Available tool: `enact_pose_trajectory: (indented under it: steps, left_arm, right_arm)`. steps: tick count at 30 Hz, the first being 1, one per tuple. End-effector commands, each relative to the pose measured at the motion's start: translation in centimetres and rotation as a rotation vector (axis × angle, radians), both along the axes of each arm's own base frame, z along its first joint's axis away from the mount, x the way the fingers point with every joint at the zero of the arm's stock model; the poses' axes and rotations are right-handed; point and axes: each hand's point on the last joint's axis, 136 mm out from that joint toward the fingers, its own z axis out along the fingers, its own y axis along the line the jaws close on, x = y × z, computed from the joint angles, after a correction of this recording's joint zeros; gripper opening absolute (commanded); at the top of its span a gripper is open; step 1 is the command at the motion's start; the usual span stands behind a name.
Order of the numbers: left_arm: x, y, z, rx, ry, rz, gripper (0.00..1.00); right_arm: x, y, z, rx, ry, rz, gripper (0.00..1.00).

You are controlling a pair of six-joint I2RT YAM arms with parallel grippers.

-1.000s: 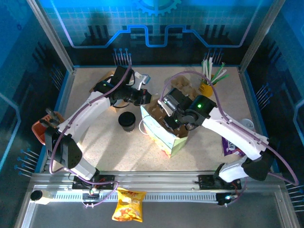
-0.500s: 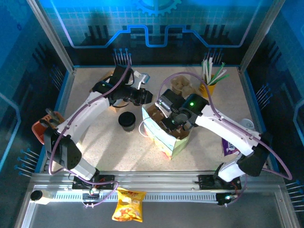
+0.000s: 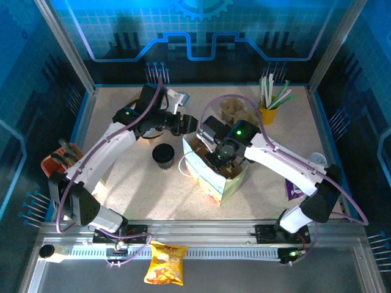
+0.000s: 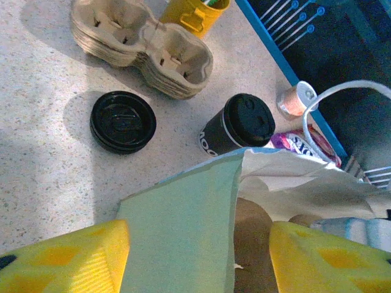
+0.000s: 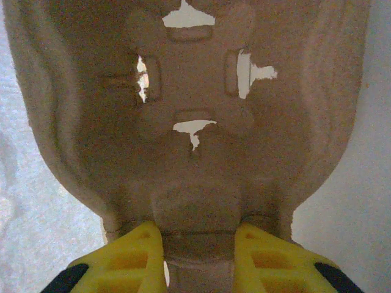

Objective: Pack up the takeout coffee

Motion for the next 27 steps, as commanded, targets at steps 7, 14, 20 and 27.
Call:
enact_pose_trajectory:
  steps: [7, 14, 20, 27]
  left_arm:
    - [0.2, 2.1, 2.4, -0.002, -0.129, 0.103, 0.72]
    - [-0.1, 2.7, 2.8, -0.006, -0.151, 0.125, 0.75]
    - [-0.4, 3.1, 3.1, -0.005, -0.168, 0.133, 0.77]
    - [-0.6, 3.3, 3.0, -0.004, -0.172, 0.137, 0.79]
  right_arm:
    - [-0.4, 0.4, -2.5, 0.009, 0.056, 0.014, 0.25]
    - [-0.2, 0.2, -4.5, -0.019, 0.071, 0.011, 0.27]
    - [0.0, 0.5, -6.3, -0.033, 0.086, 0.012, 0.29]
    - [0.1, 1.2, -9.0, -0.035, 0.110, 0.019, 0.32]
